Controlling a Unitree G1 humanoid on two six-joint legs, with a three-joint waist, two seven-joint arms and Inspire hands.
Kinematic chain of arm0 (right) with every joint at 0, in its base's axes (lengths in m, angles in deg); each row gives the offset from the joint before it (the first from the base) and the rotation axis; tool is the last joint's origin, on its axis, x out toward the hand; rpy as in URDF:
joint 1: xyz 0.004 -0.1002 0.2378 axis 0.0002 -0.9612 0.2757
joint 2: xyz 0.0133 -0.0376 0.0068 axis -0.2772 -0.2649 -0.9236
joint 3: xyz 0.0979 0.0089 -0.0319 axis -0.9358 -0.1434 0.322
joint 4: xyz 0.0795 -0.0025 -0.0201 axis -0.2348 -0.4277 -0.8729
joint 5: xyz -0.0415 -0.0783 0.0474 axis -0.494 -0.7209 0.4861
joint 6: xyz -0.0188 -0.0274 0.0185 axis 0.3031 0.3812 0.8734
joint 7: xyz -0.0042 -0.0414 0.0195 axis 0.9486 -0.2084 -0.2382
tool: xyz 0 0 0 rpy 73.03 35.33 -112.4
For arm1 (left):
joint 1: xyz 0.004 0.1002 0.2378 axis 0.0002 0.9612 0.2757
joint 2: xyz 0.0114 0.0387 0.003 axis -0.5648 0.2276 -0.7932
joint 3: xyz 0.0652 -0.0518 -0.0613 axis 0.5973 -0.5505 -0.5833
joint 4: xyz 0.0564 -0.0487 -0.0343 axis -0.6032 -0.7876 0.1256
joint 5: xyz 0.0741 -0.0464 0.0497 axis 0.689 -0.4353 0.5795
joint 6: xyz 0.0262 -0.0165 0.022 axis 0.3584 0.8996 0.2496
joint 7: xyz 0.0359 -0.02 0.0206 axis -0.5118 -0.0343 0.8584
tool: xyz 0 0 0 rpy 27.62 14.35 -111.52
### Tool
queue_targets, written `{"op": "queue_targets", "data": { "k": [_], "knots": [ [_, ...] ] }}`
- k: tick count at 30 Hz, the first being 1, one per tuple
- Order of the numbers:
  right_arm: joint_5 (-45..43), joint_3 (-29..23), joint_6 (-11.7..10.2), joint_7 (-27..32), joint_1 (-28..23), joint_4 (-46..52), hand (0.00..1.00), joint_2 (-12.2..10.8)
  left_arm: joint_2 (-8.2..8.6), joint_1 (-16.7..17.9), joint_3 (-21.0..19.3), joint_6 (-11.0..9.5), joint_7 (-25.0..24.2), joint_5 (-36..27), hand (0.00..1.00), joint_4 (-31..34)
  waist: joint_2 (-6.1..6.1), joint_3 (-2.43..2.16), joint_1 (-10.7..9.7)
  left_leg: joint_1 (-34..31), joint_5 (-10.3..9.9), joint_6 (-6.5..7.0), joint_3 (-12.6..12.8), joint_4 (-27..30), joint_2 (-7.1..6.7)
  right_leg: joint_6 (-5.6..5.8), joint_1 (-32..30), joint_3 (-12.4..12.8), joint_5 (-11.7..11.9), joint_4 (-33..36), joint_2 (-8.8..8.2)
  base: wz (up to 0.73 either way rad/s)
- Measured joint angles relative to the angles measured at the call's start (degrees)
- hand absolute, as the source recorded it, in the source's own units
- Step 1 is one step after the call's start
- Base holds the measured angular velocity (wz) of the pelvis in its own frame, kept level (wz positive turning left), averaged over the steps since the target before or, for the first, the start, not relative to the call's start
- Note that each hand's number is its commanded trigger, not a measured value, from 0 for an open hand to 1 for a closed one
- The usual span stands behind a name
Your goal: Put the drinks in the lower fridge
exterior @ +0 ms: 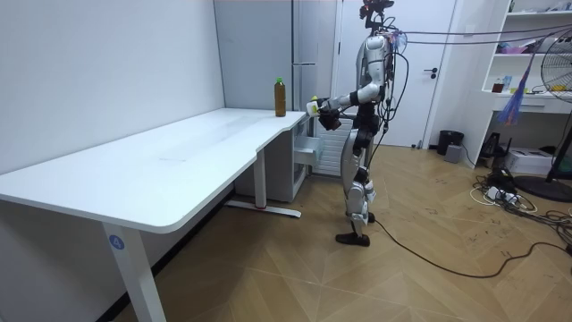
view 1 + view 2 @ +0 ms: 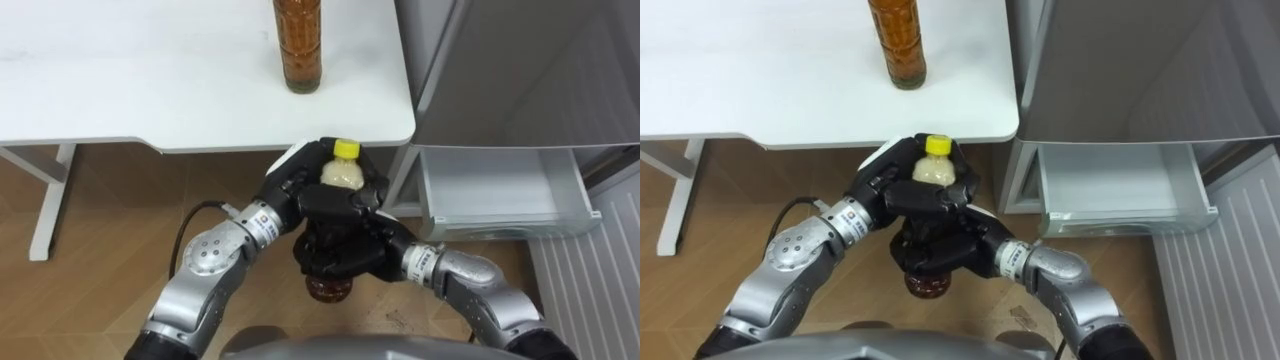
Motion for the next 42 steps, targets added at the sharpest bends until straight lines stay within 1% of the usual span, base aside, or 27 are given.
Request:
{"op": "queue_targets", "data": {
  "k": [8,12,14,17,21,24,25,28,32,33,35,36,38,42],
  "knots": [
    [0.05,-0.26,0.01,0.0,-0.07,-0.29,1.0,0.38,-0.47,-0.04,-0.22,0.0,0.09,0.08,0.0,0.04,0.04,-0.03,-0.03,-0.07,0.0,0.0,-0.06,-0.01,0.01,0.0,-0.04,-0.04,0.0,-0.04,0.01,0.0],
    [0.2,-0.47,-0.09,-0.03,-0.09,-1.1,1.0,0.32,-0.49,-0.11,-0.14,0.0,1.5,0.16,0.0,0.19,0.18,-0.13,-0.13,-0.13,0.0,0.0,-0.09,0.0,0.01,0.0,-0.1,-0.04,0.0,-0.06,0.03,0.0],
    [0.52,-0.49,-0.14,-0.03,-0.09,-1.1,1.0,0.31,-0.49,-0.17,-0.16,0.01,2.24,0.26,0.0,1.04,0.18,-0.16,-0.15,-0.23,0.0,0.0,-0.08,0.03,0.01,-0.01,-0.21,-0.02,0.01,-0.06,0.03,0.0],
    [2.61,-0.35,-1.17,-0.16,-0.12,-0.99,1.0,0.23,-0.49,-0.34,-0.15,0.0,3.1,0.26,0.0,3.38,0.15,-0.18,-0.18,-0.2,0.0,0.0,-0.08,0.04,0.01,-0.01,-0.19,0.0,0.01,-0.06,0.03,0.0],
    [4.59,-0.3,-1.76,-0.14,-0.2,-0.99,1.0,0.1,-0.55,-0.74,-0.44,-0.05,4.05,0.25,0.0,7.42,0.12,-0.27,-0.16,0.02,0.0,0.0,-0.11,0.12,0.0,-0.01,0.09,-0.07,0.01,-0.08,0.03,0.0],
    [4.95,-0.03,-1.77,0.12,-0.2,-1.01,1.0,0.14,-0.56,-2.03,-0.2,-0.71,4.94,0.08,0.0,8.64,0.27,-0.35,-0.06,0.03,0.0,0.0,-0.11,0.18,0.0,-0.01,0.15,-0.16,0.01,-0.08,0.04,0.0],
    [4.94,0.08,-1.77,0.28,-0.2,-1.15,1.0,0.23,-0.52,-2.41,0.0,-1.62,4.99,0.02,0.0,8.84,0.39,-0.43,-0.08,0.04,0.0,0.0,-0.11,0.2,0.0,-0.02,0.18,-0.16,0.01,-0.08,0.03,0.0],
    [4.98,0.16,-1.78,0.62,-0.89,-1.65,1.0,0.27,-0.47,-2.64,-0.12,-2.18,5.09,-0.03,0.0,10.2,0.72,-0.55,-0.03,0.08,0.0,0.0,-0.12,0.1,0.0,-0.02,0.21,-0.2,0.01,-0.08,0.04,0.0],
    [4.93,0.26,-1.77,0.71,-1.14,-2.13,1.0,0.33,-0.47,-2.64,-0.15,-2.19,5.08,-0.15,0.0,11.88,0.82,-0.5,-0.05,0.09,0.0,0.0,-0.11,-0.12,0.01,-0.01,0.11,-0.18,0.01,-0.08,0.05,0.0],
    [4.78,0.76,-1.75,1.15,-1.14,-2.16,1.0,0.44,-0.46,-2.64,0.25,-2.22,4.94,-0.52,0.0,13.29,0.78,-0.49,0.02,0.08,0.0,0.0,-0.07,-0.16,0.01,-0.01,0.06,-0.14,0.01,-0.08,0.05,0.0],
    [4.53,1.9,-1.74,1.46,-1.14,-2.17,1.0,0.43,-0.32,-2.67,0.94,-2.93,4.67,-0.7,0.0,15.69,0.74,-0.46,0.09,0.09,0.0,0.0,-0.04,-0.27,0.01,-0.01,0.0,-0.13,0.01,-0.09,0.05,0.0],
    [4.41,2.55,-1.72,1.45,-1.14,-2.2,1.0,0.42,-0.1,-2.88,1.27,-3.75,4.41,-0.86,0.0,16.68,0.74,-0.45,0.15,0.16,0.0,0.0,0.01,-0.34,0.01,-0.01,0.01,-0.1,0.01,-0.08,0.04,0.0],
    [4.39,2.86,-1.71,1.32,-1.13,-2.39,1.0,0.41,0.25,-3.36,1.23,-3.92,3.65,-1.88,0.0,18.06,0.69,-0.42,0.27,0.19,0.0,0.0,0.04,-0.37,0.01,-0.01,-0.01,-0.06,0.01,-0.09,0.04,0.0],
    [4.38,2.73,-1.66,1.31,-1.0,-3.23,1.0,0.48,0.26,-4.4,1.05,-4.02,3.23,-2.88,0.0,19.57,0.44,-0.26,0.33,0.25,0.0,0.0,0.04,-0.41,0.02,-0.01,0.02,-0.28,0.0,-0.09,0.01,0.0]
  ]
}}
